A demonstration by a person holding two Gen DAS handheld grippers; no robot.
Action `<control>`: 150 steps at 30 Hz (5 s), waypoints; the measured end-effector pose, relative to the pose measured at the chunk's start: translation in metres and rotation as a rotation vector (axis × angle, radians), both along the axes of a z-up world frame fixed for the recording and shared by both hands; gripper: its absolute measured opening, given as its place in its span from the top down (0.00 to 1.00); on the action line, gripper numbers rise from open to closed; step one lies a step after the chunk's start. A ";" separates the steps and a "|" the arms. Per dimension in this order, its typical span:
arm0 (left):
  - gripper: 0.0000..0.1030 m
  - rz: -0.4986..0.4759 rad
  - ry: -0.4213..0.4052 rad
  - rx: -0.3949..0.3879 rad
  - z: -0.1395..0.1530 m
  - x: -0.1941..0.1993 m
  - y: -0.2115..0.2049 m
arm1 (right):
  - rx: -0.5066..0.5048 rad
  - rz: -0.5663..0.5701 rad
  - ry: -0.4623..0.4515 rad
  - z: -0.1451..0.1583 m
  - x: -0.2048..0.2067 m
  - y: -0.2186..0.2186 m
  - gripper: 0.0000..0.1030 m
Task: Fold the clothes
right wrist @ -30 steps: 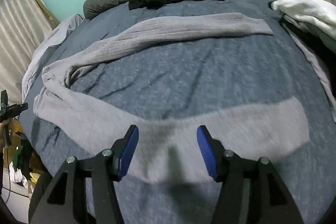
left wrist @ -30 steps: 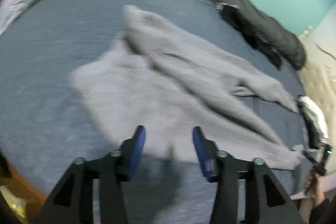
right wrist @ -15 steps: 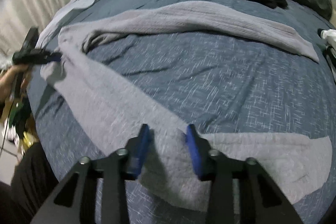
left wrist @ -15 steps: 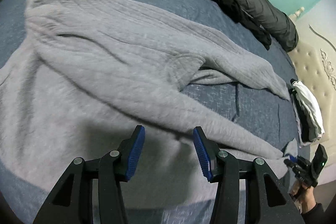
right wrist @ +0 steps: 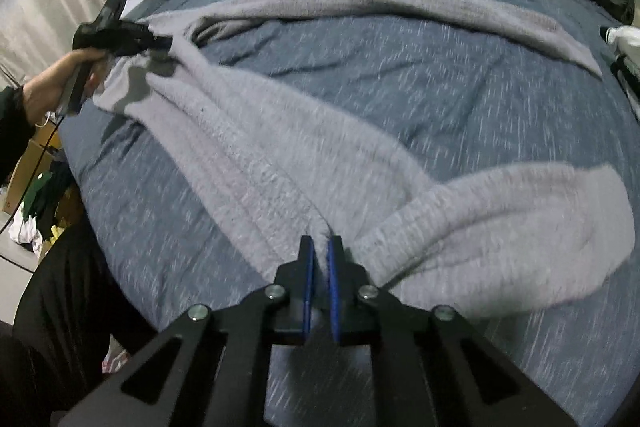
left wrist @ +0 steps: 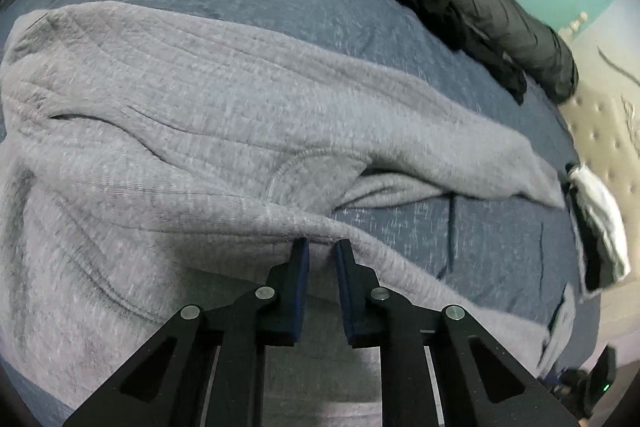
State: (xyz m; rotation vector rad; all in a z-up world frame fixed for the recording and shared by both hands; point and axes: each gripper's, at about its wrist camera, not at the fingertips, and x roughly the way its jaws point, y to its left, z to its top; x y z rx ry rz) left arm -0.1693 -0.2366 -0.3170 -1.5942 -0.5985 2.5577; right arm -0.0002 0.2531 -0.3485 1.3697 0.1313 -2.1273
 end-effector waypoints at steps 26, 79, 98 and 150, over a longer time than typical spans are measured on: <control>0.62 0.128 -0.023 -0.044 0.021 0.105 -0.100 | 0.103 -0.614 -0.206 0.001 -0.094 0.094 0.32; 0.58 0.172 -0.048 -0.020 0.015 0.140 -0.128 | -0.156 -0.804 -0.075 0.039 -0.007 0.239 0.96; 0.58 0.192 -0.071 -0.018 0.005 0.153 -0.133 | -0.123 -0.675 0.195 0.079 -0.032 0.244 0.96; 0.96 0.368 0.054 0.086 -0.005 0.217 -0.184 | -0.130 -0.598 0.189 0.067 0.001 0.165 0.66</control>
